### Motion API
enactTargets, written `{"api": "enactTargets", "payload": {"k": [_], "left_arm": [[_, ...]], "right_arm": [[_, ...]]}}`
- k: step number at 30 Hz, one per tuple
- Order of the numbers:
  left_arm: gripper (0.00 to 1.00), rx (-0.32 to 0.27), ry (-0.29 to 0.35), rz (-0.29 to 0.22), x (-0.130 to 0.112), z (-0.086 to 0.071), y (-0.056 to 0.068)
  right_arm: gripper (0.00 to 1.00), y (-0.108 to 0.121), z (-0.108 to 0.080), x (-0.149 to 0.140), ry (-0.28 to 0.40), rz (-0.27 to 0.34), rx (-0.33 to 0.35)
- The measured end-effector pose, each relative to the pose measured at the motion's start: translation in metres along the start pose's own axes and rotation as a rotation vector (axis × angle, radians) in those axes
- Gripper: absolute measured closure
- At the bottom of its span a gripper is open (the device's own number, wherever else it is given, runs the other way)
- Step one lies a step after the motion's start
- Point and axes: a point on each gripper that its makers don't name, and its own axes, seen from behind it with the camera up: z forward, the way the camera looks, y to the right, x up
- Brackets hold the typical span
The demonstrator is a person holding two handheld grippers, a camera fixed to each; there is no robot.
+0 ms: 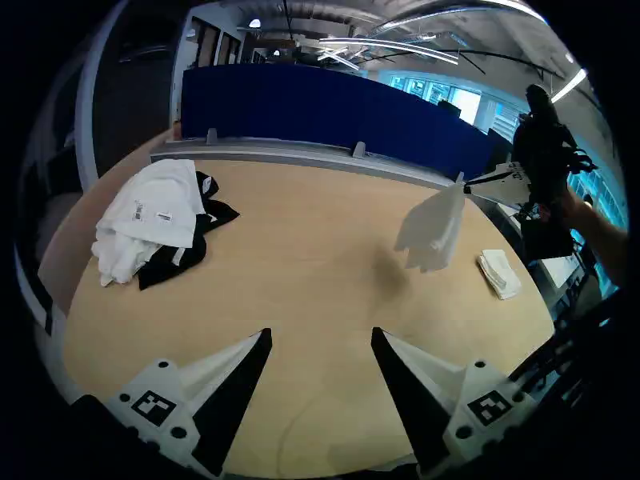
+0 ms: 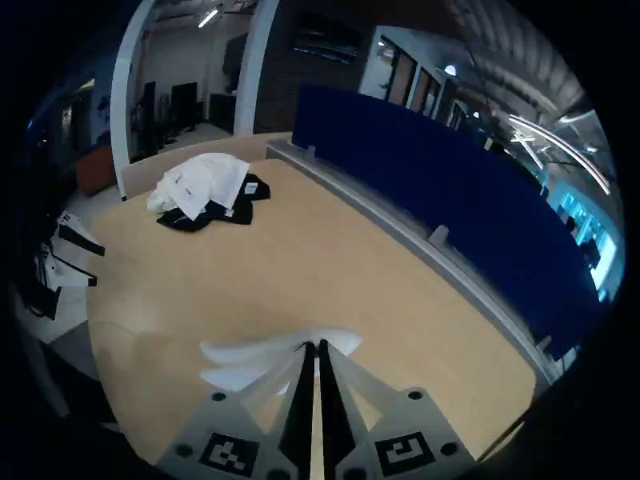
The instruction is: Fold towel
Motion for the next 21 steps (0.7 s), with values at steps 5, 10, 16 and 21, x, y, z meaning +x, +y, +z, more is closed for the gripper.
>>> {"api": "enactTargets", "payload": {"k": [5, 10, 16, 21], "left_arm": [[0.08, -0.002, -0.001, 0.007, 0.002, 0.002, 0.001], [0.08, -0.004, -0.005, 0.021, 0.005, 0.004, 0.003], [0.08, -0.007, -0.015, 0.026, 0.006, 0.008, 0.007], [0.08, -0.008, -0.023, 0.025, 0.007, 0.012, 0.01]], "right_arm": [[0.96, 0.027, -0.011, -0.011, -0.012, 0.025, -0.038], [0.96, 0.062, -0.027, -0.03, -0.032, 0.049, -0.086], [0.96, 0.107, -0.047, -0.056, -0.058, 0.081, -0.149], [0.96, 0.143, -0.062, -0.079, -0.081, 0.113, -0.194]]}}
